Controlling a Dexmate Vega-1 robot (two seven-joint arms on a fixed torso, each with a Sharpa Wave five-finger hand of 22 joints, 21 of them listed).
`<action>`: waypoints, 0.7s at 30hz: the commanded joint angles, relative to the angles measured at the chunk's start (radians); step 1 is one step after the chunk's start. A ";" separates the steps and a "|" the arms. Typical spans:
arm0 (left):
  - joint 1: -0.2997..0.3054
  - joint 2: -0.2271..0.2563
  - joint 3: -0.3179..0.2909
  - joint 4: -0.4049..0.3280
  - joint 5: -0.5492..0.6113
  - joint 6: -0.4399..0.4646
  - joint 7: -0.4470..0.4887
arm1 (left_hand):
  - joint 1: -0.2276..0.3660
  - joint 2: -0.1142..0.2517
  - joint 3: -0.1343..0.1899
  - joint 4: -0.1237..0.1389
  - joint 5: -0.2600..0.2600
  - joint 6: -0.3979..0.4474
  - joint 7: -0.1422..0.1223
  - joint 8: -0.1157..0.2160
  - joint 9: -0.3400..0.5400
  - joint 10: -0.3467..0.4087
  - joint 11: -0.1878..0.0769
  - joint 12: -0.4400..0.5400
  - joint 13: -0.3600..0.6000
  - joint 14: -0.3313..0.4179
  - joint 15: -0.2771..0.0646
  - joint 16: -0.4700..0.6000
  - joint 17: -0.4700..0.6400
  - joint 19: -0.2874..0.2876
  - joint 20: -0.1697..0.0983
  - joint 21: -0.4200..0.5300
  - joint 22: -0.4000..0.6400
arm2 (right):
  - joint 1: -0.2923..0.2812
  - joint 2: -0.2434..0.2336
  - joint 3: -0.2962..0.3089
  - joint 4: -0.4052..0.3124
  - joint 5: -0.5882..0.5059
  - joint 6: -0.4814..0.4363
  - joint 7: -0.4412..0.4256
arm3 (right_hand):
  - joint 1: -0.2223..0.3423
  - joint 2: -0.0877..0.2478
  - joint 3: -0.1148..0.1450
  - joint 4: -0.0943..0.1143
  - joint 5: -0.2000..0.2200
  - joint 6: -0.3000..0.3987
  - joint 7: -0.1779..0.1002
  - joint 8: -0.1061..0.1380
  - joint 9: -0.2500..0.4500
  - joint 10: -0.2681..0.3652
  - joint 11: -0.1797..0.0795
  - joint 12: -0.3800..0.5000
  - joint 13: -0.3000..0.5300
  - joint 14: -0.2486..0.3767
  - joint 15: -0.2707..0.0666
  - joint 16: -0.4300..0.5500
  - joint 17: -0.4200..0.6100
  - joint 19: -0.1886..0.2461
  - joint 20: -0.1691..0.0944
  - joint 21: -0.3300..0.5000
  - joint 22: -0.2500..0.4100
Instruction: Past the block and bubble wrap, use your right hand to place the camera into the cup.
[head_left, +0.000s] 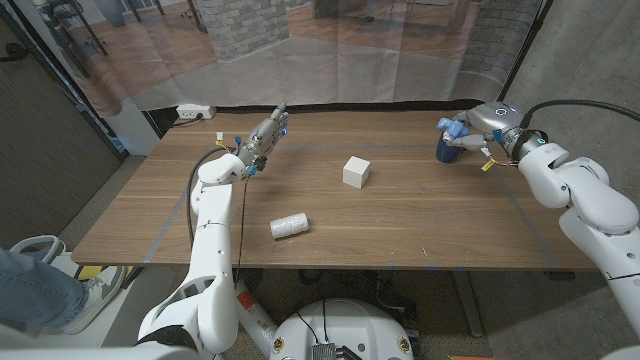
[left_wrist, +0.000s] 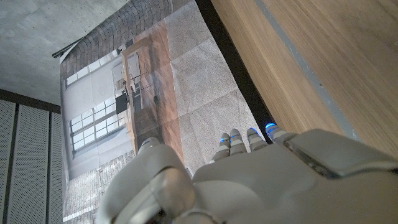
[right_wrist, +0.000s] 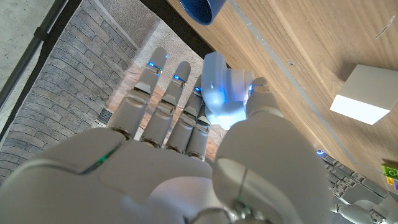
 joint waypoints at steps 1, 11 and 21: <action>0.006 -0.005 -0.002 -0.018 0.000 0.003 0.001 | 0.008 0.004 -0.007 0.003 -0.006 0.008 0.004 0.004 0.004 -0.001 -0.003 0.001 0.004 0.001 0.000 0.003 0.005 -0.005 0.004 -0.002 0.004 | 0.039 -0.018 -0.035 0.032 0.005 -0.026 -0.003 | 0.077 0.081 0.018 0.012 0.007 0.120 -0.120 -0.001 0.005 0.007 -0.003 -0.003 0.005 0.007 -0.042 -0.001 0.004 -0.001 0.001 0.003 0.003; 0.014 -0.006 0.007 -0.048 0.011 0.020 -0.001 | 0.010 0.006 -0.009 0.003 -0.006 0.008 0.004 0.004 0.004 -0.001 -0.001 0.001 0.004 0.000 0.001 0.003 0.005 -0.006 0.004 -0.002 0.004 | 0.070 -0.029 -0.063 0.062 0.008 -0.042 -0.004 | 0.076 0.081 0.019 0.012 0.007 0.120 -0.120 -0.004 0.006 0.009 -0.002 -0.005 0.005 0.011 -0.042 -0.001 0.004 -0.002 0.001 0.003 0.003; 0.026 -0.012 0.011 -0.075 0.017 0.032 0.001 | 0.011 0.007 -0.010 0.002 -0.007 0.008 0.003 0.003 0.004 -0.001 -0.002 0.001 0.004 0.001 0.001 0.003 0.005 -0.007 0.005 -0.003 0.004 | 0.112 -0.038 -0.097 0.101 0.011 -0.054 -0.007 | 0.075 0.081 0.019 0.013 0.007 0.123 -0.120 -0.005 0.006 0.011 -0.002 -0.007 0.005 0.011 -0.046 -0.002 0.004 -0.001 0.001 0.003 0.004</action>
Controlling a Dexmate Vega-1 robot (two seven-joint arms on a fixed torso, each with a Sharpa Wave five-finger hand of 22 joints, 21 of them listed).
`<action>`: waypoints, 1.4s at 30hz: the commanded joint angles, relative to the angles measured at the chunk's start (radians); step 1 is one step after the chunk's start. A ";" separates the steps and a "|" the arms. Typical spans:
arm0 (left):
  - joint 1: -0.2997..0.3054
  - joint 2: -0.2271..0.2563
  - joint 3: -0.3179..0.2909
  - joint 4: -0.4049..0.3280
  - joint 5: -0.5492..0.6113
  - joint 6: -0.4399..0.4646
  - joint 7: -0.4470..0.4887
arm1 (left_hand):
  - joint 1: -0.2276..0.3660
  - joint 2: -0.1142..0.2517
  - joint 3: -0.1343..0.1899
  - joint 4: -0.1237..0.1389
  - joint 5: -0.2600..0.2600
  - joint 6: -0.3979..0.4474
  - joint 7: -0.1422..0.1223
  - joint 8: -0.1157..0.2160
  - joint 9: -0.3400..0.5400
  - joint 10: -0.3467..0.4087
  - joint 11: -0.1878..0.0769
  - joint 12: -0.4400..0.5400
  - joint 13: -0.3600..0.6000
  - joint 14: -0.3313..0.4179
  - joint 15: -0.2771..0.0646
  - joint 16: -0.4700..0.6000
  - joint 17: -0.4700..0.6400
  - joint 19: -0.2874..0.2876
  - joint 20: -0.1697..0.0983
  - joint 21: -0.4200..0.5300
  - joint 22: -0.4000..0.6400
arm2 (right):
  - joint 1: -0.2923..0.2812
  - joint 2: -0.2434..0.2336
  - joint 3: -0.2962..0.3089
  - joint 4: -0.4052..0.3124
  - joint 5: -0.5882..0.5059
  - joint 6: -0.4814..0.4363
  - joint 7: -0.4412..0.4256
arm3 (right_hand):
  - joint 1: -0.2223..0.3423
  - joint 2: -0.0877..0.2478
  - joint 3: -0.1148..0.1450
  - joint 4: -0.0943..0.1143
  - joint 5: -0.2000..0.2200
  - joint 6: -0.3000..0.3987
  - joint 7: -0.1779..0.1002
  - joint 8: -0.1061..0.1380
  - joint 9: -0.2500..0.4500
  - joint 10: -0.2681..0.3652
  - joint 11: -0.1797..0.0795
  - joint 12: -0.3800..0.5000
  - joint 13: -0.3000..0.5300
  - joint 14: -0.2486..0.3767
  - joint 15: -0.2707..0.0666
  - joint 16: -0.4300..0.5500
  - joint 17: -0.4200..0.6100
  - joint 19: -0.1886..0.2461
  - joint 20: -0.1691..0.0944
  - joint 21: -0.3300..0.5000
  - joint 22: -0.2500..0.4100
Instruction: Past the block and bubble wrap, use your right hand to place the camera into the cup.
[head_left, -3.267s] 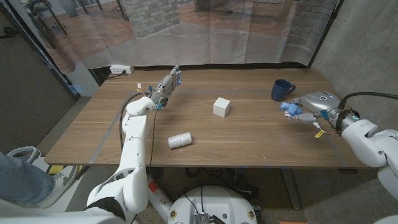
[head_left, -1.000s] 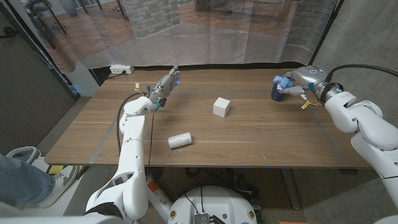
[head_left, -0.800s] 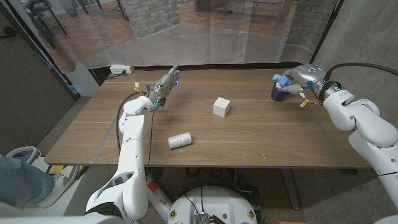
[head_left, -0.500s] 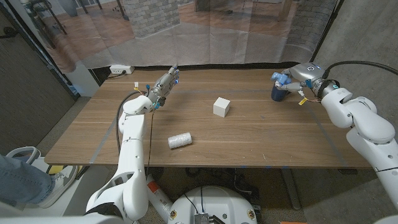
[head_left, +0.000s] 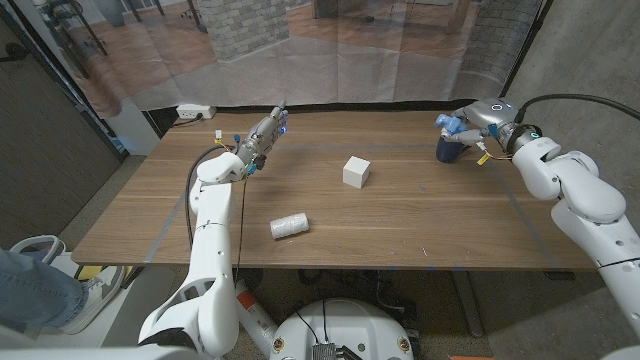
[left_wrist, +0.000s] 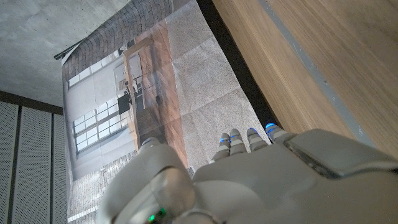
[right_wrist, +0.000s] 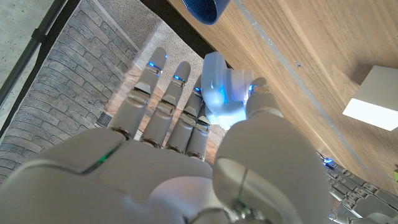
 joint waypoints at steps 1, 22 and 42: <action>0.013 -0.007 0.006 -0.030 0.009 0.016 0.002 | 0.007 0.003 -0.006 -0.002 -0.007 0.008 0.004 0.003 0.004 -0.001 -0.003 0.001 0.004 0.000 0.001 0.003 0.005 -0.007 0.005 -0.003 0.004 | 0.047 -0.012 -0.039 0.043 0.004 -0.015 -0.005 | 0.075 0.081 0.020 0.013 0.010 0.123 -0.120 0.002 0.005 0.011 -0.002 0.000 0.004 0.012 -0.046 -0.002 0.004 -0.001 0.001 0.003 0.004; 0.037 -0.018 0.018 -0.090 0.018 0.041 -0.004 | 0.010 0.005 -0.009 -0.002 -0.008 0.009 0.003 0.003 0.004 -0.002 -0.001 0.001 0.004 0.000 0.002 0.003 0.005 -0.011 0.004 -0.004 0.004 | 0.116 -0.026 -0.088 0.112 0.001 -0.049 -0.026 | 0.072 0.079 0.021 0.015 0.009 0.129 -0.120 -0.001 0.006 0.015 -0.001 -0.004 0.004 0.023 -0.049 0.000 0.004 -0.001 0.001 0.004 0.004; 0.066 -0.028 0.019 -0.136 0.027 0.062 0.001 | 0.012 0.007 -0.013 -0.002 -0.009 0.010 0.003 0.003 0.004 -0.003 0.000 0.000 0.004 0.000 0.002 0.003 0.005 -0.015 0.003 -0.005 0.004 | 0.203 -0.026 -0.165 0.197 -0.019 -0.097 -0.013 | 0.070 0.079 0.022 0.017 0.009 0.133 -0.120 -0.005 0.006 0.016 -0.002 -0.008 0.004 0.026 -0.049 -0.001 0.004 -0.001 -0.001 0.004 0.004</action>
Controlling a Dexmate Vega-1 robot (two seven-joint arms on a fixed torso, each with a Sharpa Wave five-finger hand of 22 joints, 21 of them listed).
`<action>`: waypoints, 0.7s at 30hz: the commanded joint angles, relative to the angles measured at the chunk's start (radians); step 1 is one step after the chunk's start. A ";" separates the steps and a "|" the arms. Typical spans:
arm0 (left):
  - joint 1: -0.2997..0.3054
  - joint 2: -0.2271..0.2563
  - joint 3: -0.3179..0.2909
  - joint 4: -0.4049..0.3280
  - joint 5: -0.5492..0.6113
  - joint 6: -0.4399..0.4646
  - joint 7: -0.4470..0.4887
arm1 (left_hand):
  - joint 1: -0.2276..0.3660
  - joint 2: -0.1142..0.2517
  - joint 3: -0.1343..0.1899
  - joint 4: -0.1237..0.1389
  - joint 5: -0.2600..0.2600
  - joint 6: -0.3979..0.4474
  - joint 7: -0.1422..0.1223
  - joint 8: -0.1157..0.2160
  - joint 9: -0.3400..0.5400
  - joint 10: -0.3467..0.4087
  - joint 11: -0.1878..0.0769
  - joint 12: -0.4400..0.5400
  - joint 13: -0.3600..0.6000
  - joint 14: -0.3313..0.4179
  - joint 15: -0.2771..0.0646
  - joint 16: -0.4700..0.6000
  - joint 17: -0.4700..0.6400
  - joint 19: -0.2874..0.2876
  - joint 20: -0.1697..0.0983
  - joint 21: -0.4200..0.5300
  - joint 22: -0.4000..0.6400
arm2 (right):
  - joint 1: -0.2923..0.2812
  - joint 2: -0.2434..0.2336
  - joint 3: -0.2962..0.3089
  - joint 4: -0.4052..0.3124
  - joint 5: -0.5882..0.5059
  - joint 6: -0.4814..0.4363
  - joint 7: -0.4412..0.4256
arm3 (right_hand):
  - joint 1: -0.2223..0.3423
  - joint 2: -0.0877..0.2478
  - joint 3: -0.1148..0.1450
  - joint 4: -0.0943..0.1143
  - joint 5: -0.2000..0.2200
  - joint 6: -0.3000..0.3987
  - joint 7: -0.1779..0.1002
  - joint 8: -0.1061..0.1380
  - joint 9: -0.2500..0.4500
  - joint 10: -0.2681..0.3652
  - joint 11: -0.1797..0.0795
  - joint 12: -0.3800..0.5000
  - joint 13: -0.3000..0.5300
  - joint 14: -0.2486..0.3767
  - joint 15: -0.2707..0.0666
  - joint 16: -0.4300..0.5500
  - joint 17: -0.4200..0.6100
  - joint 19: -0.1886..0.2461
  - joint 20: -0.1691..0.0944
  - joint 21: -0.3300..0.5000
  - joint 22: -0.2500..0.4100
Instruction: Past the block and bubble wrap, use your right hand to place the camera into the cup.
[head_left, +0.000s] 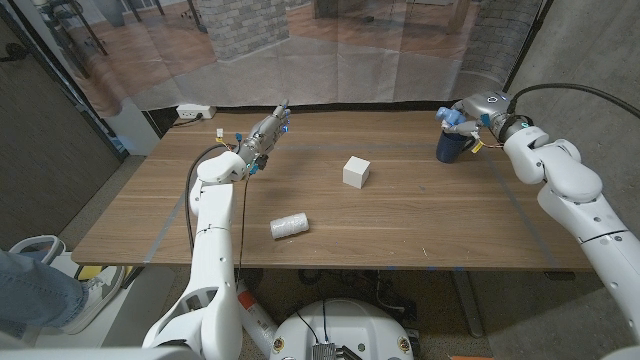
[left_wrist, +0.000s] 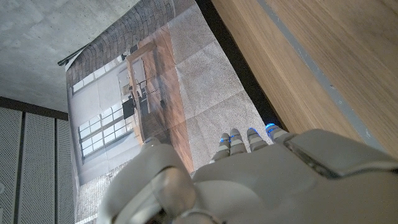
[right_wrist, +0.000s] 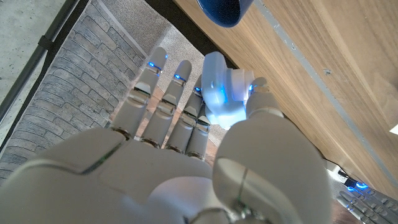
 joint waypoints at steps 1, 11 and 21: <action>0.018 -0.006 -0.001 -0.028 0.004 0.013 0.004 | 0.007 0.002 -0.009 0.002 0.000 0.009 0.003 0.003 0.004 -0.003 0.000 0.000 0.004 0.000 0.002 0.003 0.005 -0.015 0.003 0.000 0.004 | 0.056 0.004 -0.050 0.053 -0.014 -0.035 0.015 | 0.069 0.080 0.022 0.017 0.007 0.128 -0.115 0.003 0.003 0.008 -0.004 0.000 0.005 0.007 -0.043 -0.002 0.004 -0.001 -0.001 0.004 0.004; 0.024 -0.007 -0.007 -0.033 0.003 0.015 0.005 | 0.008 0.003 -0.010 0.002 -0.001 0.009 0.004 0.003 0.004 -0.002 -0.001 0.000 0.004 -0.001 0.001 0.003 0.005 -0.015 0.003 0.001 0.004 | 0.110 0.010 -0.092 0.109 -0.024 -0.063 0.026 | 0.068 0.080 0.023 0.018 0.007 0.129 -0.115 0.001 0.003 0.008 -0.004 -0.003 0.005 0.008 -0.042 -0.003 0.004 -0.001 -0.002 0.004 0.004; 0.022 -0.004 -0.009 -0.033 0.006 0.022 0.003 | 0.009 0.003 -0.012 0.002 -0.001 0.010 0.003 0.003 0.004 -0.003 -0.002 0.000 0.004 -0.001 0.001 0.003 0.005 -0.017 0.004 0.001 0.004 | 0.149 0.012 -0.125 0.162 -0.023 -0.080 0.028 | 0.066 0.081 0.024 0.019 0.007 0.131 -0.115 -0.001 0.003 0.010 -0.004 -0.005 0.006 0.011 -0.043 -0.003 0.004 -0.001 -0.002 0.004 0.004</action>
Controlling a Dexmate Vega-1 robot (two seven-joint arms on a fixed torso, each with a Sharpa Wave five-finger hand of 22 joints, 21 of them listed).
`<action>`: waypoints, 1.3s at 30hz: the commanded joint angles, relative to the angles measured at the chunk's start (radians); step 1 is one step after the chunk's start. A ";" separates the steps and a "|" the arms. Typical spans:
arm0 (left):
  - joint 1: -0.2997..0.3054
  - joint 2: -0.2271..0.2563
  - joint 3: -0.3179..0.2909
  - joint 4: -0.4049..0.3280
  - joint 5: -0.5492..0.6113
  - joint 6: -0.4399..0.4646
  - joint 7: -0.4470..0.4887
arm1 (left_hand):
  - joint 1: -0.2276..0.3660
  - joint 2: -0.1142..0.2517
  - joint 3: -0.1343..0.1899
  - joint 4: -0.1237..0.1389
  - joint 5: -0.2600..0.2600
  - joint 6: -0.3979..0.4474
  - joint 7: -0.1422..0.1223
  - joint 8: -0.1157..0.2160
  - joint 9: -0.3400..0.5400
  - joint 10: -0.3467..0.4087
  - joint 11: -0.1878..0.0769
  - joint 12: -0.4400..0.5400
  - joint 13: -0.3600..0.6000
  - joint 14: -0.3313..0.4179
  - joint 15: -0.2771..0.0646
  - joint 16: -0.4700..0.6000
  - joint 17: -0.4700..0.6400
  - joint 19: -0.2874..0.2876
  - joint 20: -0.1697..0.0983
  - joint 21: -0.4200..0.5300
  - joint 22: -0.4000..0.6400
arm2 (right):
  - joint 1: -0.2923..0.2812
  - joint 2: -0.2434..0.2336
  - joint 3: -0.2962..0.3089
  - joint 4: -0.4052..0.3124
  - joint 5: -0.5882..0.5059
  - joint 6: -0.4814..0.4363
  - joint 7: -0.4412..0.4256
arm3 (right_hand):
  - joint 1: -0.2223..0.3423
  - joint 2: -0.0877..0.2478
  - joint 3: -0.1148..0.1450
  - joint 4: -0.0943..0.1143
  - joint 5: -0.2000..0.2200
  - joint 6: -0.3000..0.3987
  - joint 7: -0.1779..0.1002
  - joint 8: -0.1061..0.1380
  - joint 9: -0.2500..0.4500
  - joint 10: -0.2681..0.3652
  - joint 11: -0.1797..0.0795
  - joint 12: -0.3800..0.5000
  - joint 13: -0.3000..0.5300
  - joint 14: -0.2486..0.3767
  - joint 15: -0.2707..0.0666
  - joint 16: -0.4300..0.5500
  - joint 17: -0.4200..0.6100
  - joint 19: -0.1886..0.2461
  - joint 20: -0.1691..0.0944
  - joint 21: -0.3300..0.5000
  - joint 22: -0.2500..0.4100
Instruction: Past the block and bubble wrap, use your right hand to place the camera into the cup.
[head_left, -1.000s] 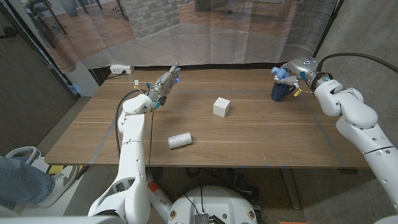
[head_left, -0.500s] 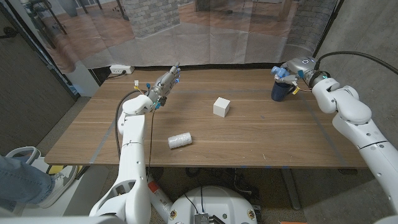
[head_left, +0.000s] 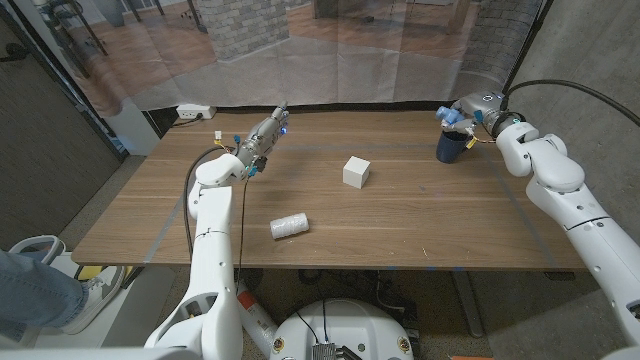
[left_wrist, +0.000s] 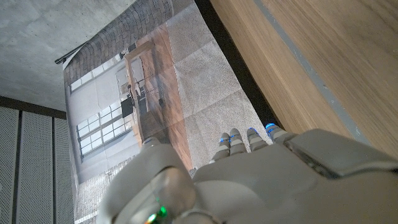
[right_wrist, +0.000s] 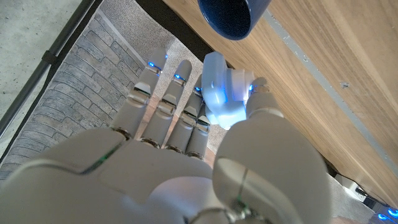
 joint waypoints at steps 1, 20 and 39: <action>0.002 0.002 -0.004 -0.004 0.003 0.009 -0.001 | 0.009 0.004 -0.004 0.002 -0.001 0.010 0.003 0.003 0.004 -0.002 -0.002 0.000 0.004 0.000 0.001 0.003 0.005 -0.017 0.004 0.001 0.004 | 0.052 0.003 -0.042 0.064 -0.005 -0.030 0.009 | 0.068 0.079 0.024 0.019 0.005 0.126 -0.120 0.000 0.003 0.007 -0.001 -0.005 0.005 0.008 -0.047 -0.003 0.004 0.000 -0.002 0.005 0.004; 0.020 -0.006 -0.002 -0.040 0.014 0.027 0.003 | 0.010 0.005 -0.007 0.002 -0.002 0.011 0.003 0.003 0.004 -0.002 -0.002 0.000 0.004 -0.001 0.000 0.003 0.005 -0.018 0.004 0.001 0.004 | 0.090 -0.003 -0.070 0.138 0.008 -0.063 0.008 | 0.068 0.079 0.027 0.019 0.005 0.130 -0.120 -0.003 0.003 0.010 -0.002 -0.008 0.006 0.011 -0.053 -0.005 0.004 0.002 -0.004 0.006 0.004; 0.043 -0.018 0.000 -0.069 0.026 0.045 0.013 | 0.012 0.006 -0.011 0.002 -0.003 0.010 0.003 0.002 0.004 -0.003 -0.001 0.000 0.004 -0.002 0.002 0.003 0.005 -0.019 0.004 0.001 0.004 | 0.125 -0.006 -0.101 0.210 0.021 -0.086 -0.007 | 0.069 0.081 0.031 0.019 0.006 0.132 -0.120 -0.007 0.004 0.011 -0.003 -0.012 0.006 0.010 -0.049 -0.007 0.004 0.000 -0.004 0.005 0.004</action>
